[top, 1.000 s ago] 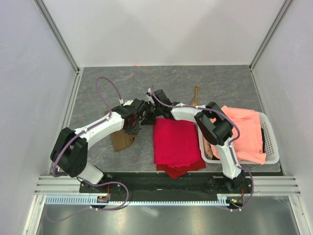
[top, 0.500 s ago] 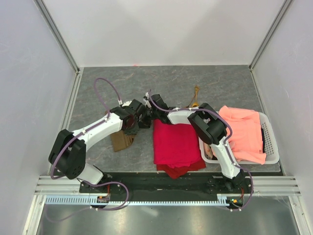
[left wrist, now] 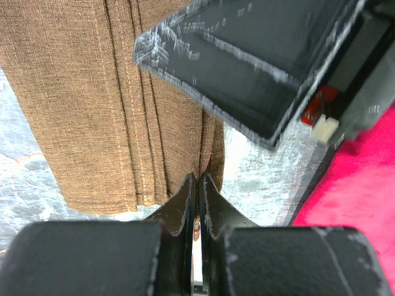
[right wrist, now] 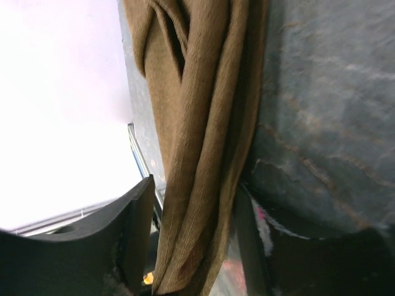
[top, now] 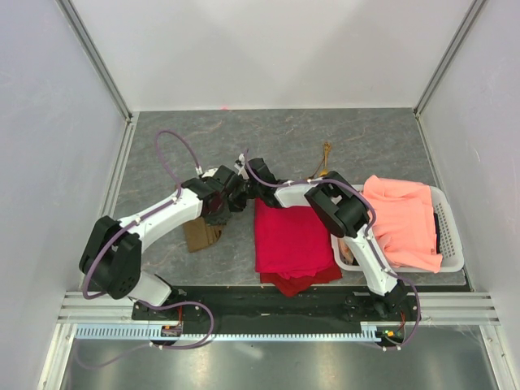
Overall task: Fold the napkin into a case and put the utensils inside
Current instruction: Pass from the left arm to the right
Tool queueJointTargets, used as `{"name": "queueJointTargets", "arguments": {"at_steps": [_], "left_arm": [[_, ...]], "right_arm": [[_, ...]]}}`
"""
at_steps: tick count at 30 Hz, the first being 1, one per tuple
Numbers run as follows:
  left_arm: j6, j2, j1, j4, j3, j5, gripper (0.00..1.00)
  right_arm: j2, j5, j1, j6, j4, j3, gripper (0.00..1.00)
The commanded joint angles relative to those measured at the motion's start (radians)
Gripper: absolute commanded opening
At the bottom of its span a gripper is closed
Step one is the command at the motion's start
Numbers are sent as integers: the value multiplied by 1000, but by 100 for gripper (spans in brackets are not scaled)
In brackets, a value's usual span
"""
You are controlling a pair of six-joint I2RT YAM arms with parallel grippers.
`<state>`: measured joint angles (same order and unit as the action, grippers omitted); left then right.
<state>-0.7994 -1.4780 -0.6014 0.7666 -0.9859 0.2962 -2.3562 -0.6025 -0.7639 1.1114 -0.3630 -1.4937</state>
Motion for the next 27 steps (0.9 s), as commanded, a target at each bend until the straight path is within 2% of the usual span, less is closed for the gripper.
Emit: {"name": "queueJointTargets", "arguments": {"at_steps": [1,7,8,10,13,17,20,23,24,27], "left_arm": [[25,42,3,-26,13,-15,2],[23,44,3,-42,21,-37,2],[23,44,3,-44,21,-40,2],[23,44,3,-46,21,-45,2],[31,45,3,-52,20,-61,2],[40,56,3,-78,27,-92,2],[39,71,3,-98,44,-109,4],[40,90,3,-107,58,-123,11],[40,99,3,-110,67,-123,24],[42,165,14,-130,82,-140,46]], "right_arm": [[-40,9,18,-2,-42,-46,58],[-66,7,38,-15,-69,-76,47],[-75,6,41,-16,-73,-82,40],[-81,3,44,-16,-85,-92,34],[-92,-11,46,-5,-117,-103,15],[-104,-31,48,24,-186,-105,0],[-117,-60,48,56,-240,-111,0],[-109,-65,48,67,-266,-105,0],[-106,-65,48,64,-271,-100,0],[-87,-57,48,50,-245,-96,0]]}}
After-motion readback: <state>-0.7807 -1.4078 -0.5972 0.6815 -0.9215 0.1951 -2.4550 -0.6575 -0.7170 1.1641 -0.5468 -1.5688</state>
